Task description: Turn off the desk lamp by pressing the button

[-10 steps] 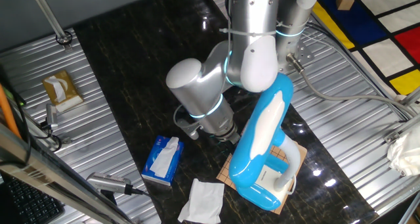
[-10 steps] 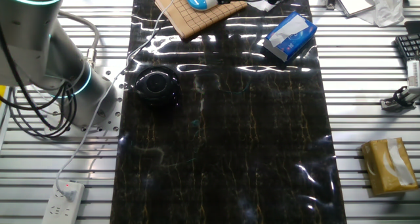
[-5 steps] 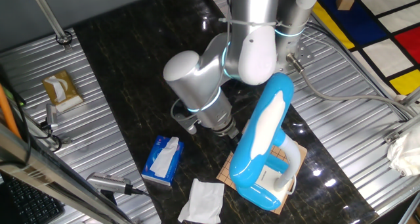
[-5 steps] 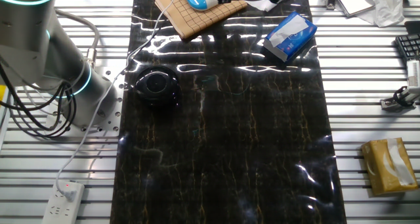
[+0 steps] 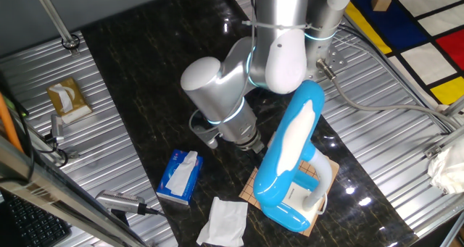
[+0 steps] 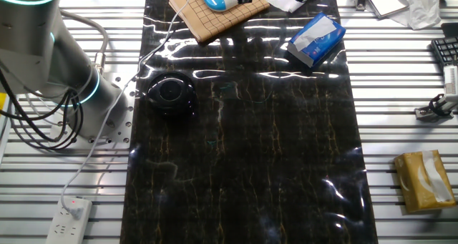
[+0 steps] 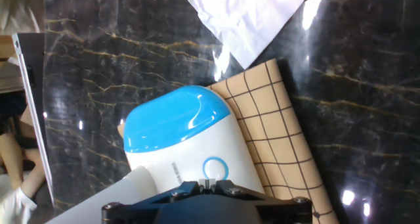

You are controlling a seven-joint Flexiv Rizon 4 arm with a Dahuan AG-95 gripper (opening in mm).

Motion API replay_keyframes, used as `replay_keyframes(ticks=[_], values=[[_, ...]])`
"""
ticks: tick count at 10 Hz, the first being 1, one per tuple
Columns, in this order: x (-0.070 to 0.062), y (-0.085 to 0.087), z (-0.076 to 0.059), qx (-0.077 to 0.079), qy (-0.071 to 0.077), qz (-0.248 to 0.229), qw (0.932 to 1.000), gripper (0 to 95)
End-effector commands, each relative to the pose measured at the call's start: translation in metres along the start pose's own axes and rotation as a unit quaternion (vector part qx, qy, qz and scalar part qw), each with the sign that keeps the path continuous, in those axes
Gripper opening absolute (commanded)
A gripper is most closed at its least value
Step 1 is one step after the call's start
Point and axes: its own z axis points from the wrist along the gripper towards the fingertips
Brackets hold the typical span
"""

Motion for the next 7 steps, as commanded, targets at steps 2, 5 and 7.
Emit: replay_keyframes(ticks=[2,5,7], values=[[-0.0005,0.0017,-0.0003,0.033,0.005,0.004,0.9994,0.0],[0.0,0.0054,-0.005,0.059,0.022,0.017,0.9979,0.0],[0.0028,0.0042,-0.0085,0.065,0.025,0.009,0.9975,0.0]])
